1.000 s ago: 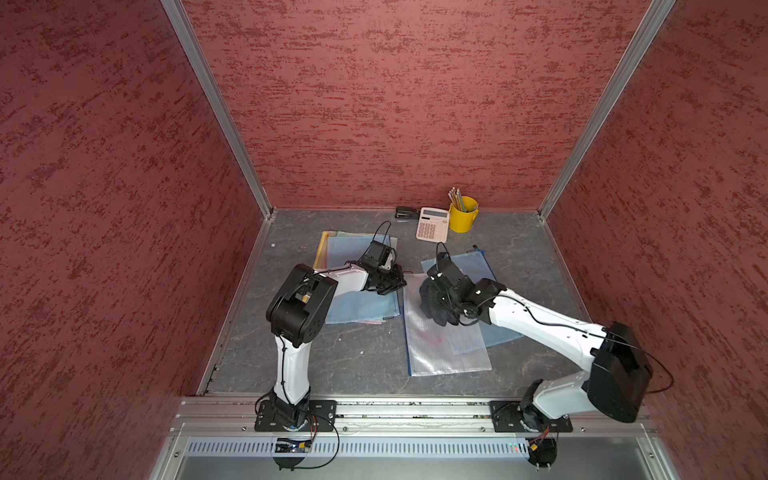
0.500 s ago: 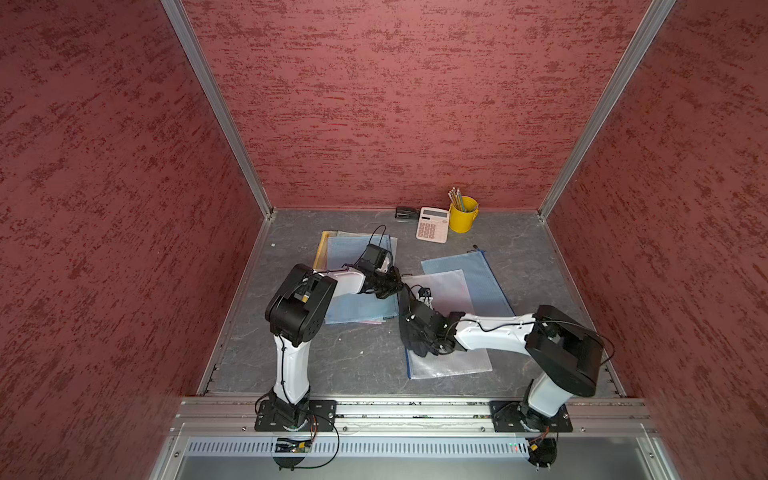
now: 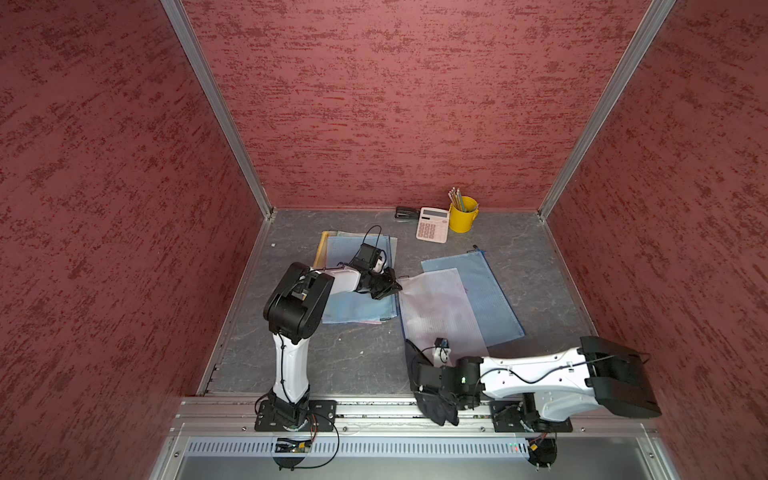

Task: Wipe the document bag
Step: Wipe the dirt from the document bag.

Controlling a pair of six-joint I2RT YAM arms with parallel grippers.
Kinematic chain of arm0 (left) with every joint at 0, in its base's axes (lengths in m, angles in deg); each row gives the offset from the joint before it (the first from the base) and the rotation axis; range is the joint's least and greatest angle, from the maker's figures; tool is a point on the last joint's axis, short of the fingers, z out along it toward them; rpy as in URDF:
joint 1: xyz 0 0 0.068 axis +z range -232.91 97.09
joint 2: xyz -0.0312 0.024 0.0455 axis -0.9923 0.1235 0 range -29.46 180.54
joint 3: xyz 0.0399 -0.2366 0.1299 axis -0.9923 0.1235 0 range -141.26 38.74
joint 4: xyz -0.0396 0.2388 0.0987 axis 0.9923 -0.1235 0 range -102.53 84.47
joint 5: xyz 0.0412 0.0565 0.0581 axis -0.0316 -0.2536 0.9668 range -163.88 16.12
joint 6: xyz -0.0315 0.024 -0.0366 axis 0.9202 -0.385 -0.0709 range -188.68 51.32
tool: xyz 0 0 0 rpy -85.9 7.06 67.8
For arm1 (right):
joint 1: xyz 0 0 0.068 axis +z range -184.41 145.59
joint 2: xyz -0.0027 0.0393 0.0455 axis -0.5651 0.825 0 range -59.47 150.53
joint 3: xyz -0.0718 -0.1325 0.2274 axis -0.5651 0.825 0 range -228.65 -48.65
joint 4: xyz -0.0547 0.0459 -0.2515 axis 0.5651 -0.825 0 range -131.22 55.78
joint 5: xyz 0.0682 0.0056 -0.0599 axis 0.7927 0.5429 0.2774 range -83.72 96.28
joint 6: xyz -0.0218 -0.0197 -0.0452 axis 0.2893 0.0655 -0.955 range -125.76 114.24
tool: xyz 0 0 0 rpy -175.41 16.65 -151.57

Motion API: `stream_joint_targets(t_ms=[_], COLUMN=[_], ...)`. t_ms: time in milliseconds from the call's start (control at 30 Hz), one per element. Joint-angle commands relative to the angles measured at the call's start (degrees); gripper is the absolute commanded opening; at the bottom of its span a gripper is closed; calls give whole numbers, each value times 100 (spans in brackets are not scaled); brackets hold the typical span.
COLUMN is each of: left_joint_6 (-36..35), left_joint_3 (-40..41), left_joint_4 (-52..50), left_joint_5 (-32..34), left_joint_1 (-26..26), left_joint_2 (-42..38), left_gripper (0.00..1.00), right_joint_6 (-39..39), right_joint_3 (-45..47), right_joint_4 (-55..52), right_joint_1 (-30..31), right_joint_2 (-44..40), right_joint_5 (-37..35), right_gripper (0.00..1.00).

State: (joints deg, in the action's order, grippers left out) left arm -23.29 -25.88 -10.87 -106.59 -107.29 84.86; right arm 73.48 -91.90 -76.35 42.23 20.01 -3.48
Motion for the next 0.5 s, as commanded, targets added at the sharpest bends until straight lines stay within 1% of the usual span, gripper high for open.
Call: stream_joint_targets(t_ms=[0,33,100,200,233,300,367,433,467], left_joint_6=[-206,-210,-231,-350,-387,-403,-374,-290,-230], left_joint_3=[-104,-104,-119,-206,-239,-257,-270,-254,-240], left_joint_4=[225,221,197,41,-25,-61,-72,-42,8], left_joint_5=[-30,-47,-93,-87,-75,-61,-60,-21,1], left_joint_1=[-29,-53,-99,-155,-172,-161,-162,-157,-155], left_joint_2=[91,103,117,148,148,152,169,178,185], left_gripper=[0,0,0,0,0,0,0,0,0], right_joint_6=[-966,-1394,-2356,-3403,-3575,-3799,-3757,-3476,-3344], right_joint_3=[-766,-895,-1140,-1493,-1581,-1592,-1381,-1029,-825], right_joint_4=[-1277,-1090,-391,628,774,1097,1413,1708,1832], right_joint_1=[-1170,-1523,-2291,-2813,-2895,-3032,-3059,-2996,-2880], right_joint_2=[-507,-517,-298,292,519,981,1317,1492,1500], right_joint_5=[-1070,-1243,-1375,-1337,-1357,-1424,-1258,-929,-879], right_gripper=[0,0,0,0,0,0,0,0,0])
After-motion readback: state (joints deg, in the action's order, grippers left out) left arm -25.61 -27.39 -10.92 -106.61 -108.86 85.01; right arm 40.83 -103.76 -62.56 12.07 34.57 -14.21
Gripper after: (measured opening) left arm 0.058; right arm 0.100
